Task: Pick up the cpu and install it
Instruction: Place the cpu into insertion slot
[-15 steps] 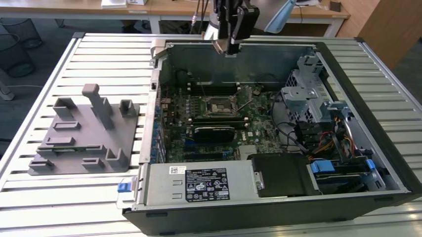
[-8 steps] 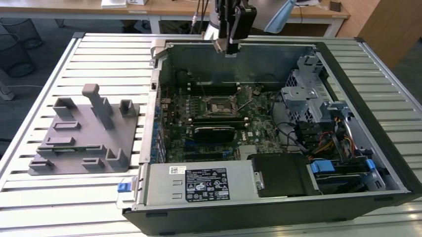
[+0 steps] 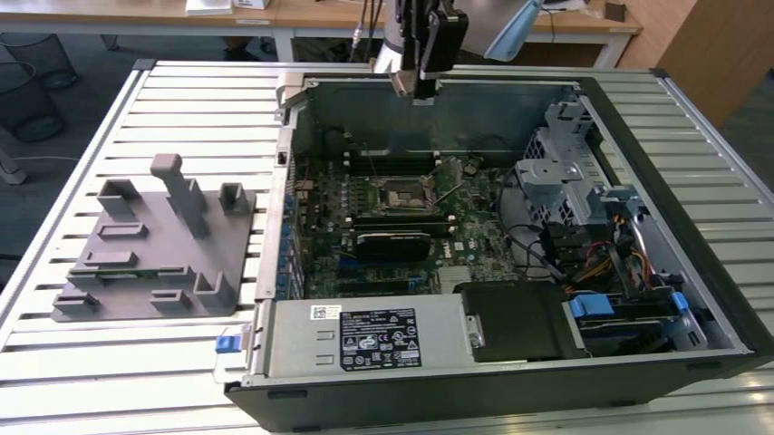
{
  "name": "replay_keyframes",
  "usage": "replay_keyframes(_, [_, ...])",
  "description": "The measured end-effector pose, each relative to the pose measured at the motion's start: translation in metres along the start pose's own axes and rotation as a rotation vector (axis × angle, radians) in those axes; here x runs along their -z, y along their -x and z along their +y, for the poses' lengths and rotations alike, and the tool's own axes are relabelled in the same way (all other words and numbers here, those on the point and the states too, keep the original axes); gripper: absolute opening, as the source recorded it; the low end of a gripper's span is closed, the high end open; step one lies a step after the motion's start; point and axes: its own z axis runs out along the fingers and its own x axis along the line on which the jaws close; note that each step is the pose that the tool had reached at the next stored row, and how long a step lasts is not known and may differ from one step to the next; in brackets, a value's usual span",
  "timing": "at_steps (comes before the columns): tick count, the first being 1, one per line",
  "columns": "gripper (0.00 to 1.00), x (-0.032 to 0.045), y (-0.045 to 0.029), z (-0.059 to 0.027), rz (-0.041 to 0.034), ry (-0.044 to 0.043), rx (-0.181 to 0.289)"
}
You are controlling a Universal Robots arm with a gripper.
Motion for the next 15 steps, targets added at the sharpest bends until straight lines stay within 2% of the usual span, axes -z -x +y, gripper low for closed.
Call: replay_keyframes(15, [0.54, -0.0049, -0.0012, -0.0006, -0.0001, -0.0002, -0.010])
